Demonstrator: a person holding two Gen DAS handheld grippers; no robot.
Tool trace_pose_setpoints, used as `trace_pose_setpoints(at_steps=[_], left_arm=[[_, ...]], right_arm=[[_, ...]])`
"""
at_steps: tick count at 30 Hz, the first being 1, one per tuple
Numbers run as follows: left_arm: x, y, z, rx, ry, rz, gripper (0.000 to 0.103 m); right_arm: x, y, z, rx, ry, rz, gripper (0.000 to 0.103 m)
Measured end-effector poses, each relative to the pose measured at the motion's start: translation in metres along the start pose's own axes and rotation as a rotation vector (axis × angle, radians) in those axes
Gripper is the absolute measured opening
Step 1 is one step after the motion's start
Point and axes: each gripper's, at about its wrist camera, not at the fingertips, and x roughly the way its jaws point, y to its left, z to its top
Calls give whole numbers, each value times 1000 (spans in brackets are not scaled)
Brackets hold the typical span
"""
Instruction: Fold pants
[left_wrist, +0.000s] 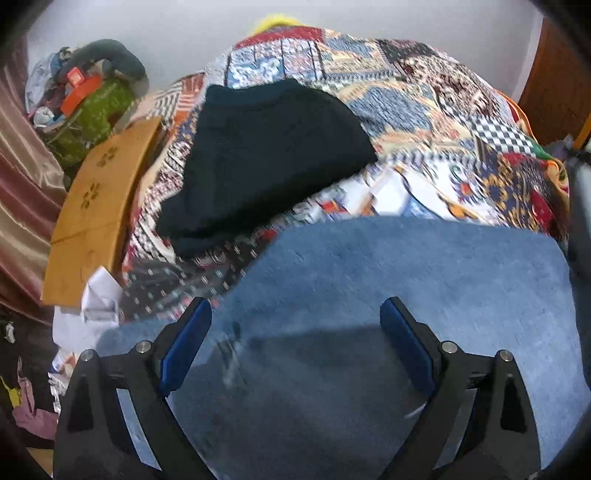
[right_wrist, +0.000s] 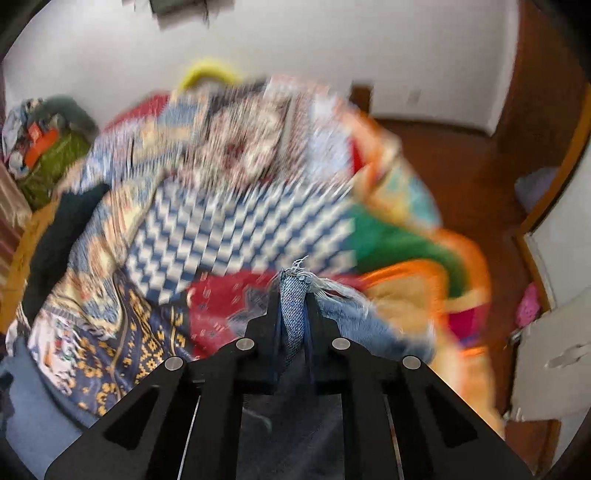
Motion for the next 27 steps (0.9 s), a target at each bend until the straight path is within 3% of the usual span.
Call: trace_pose_setpoints(at_steps=[5, 9, 13, 19, 22, 27], left_arm=[[-15, -23, -8, 16, -5, 3, 94], [-30, -61, -13, 83, 4, -100, 94], [-33, -105, -22, 171, 11, -119, 94], [-47, -151, -31, 288, -58, -35, 94], [-45, -152, -32, 282, -59, -42, 94], [-37, -142, -29, 201, -34, -82, 101]], right_arm=[[-99, -48, 13, 7, -169, -7, 9], [-137, -68, 11, -7, -237, -24, 9], [-128, -75, -13, -6, -198, -32, 9], [-83, -113, -84, 79, -35, -70, 8], [-56, -139, -128, 184, 71, -36, 8], [-38, -133, -170, 220, 180, -32, 8]])
